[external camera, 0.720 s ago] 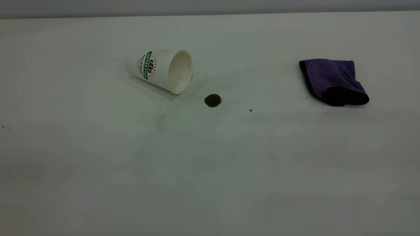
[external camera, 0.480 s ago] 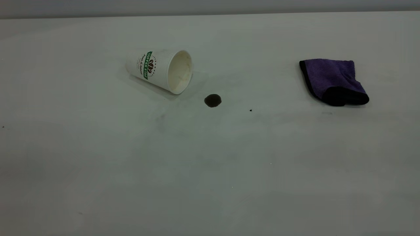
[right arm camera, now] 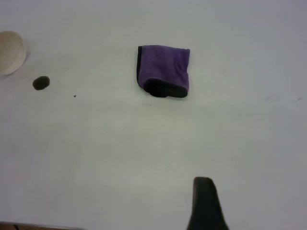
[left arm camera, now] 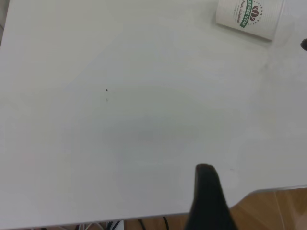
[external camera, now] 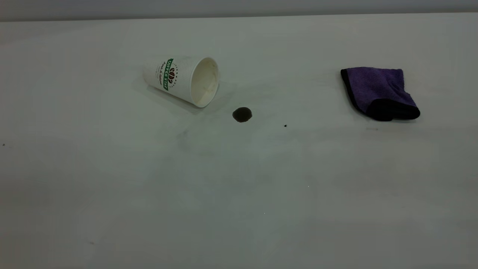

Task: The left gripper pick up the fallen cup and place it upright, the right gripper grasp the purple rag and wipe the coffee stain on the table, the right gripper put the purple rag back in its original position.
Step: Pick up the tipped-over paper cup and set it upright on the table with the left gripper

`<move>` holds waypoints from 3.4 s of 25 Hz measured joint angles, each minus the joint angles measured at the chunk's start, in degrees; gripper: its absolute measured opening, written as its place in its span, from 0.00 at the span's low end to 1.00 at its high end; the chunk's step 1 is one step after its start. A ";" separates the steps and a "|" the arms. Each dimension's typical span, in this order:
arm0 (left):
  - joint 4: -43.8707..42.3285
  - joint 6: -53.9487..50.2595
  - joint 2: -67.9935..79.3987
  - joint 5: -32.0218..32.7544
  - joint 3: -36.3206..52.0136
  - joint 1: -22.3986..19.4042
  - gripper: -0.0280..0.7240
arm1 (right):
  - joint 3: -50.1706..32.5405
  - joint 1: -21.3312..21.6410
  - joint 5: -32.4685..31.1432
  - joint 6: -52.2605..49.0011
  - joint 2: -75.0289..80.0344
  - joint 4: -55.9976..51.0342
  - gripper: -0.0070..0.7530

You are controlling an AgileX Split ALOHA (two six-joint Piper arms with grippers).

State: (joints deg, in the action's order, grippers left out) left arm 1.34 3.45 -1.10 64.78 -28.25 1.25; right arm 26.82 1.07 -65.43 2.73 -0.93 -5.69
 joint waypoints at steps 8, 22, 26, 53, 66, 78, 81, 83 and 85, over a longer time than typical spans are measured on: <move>0.00 0.00 0.00 0.00 0.00 0.00 0.79 | 0.00 0.00 0.00 0.00 0.00 0.00 0.74; -1.94 0.29 1.44 -0.15 -0.45 0.00 0.79 | 0.00 0.00 0.00 0.00 0.00 0.00 0.74; -7.19 -1.31 11.59 -2.73 -3.56 0.00 0.79 | 0.00 0.00 0.00 0.00 0.00 0.00 0.74; -30.78 -17.86 113.64 -19.98 -55.53 27.25 0.96 | 0.00 0.00 0.00 0.00 0.00 -0.01 0.74; -36.47 -19.87 135.92 -16.87 -73.38 35.36 0.95 | 0.00 0.00 0.00 0.00 0.00 -0.01 0.74; -48.43 -24.11 145.64 -21.48 -73.38 35.41 0.92 | 0.00 0.00 0.00 0.00 0.00 -0.01 0.74; -53.86 -25.80 147.32 -21.49 -73.38 35.41 0.87 | 0.00 0.00 0.00 0.00 0.00 -0.01 0.74; -57.55 -26.97 148.31 -20.99 -73.41 35.41 0.80 | 0.00 0.00 0.00 0.00 0.00 -0.01 0.74; -60.99 -28.36 148.83 -20.14 -73.41 35.41 0.69 | 0.00 0.00 0.00 0.00 0.00 -0.01 0.74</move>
State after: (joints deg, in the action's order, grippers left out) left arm -59.65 -24.91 147.74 44.64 -101.65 36.66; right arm 26.82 1.07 -65.43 2.73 -0.93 -5.71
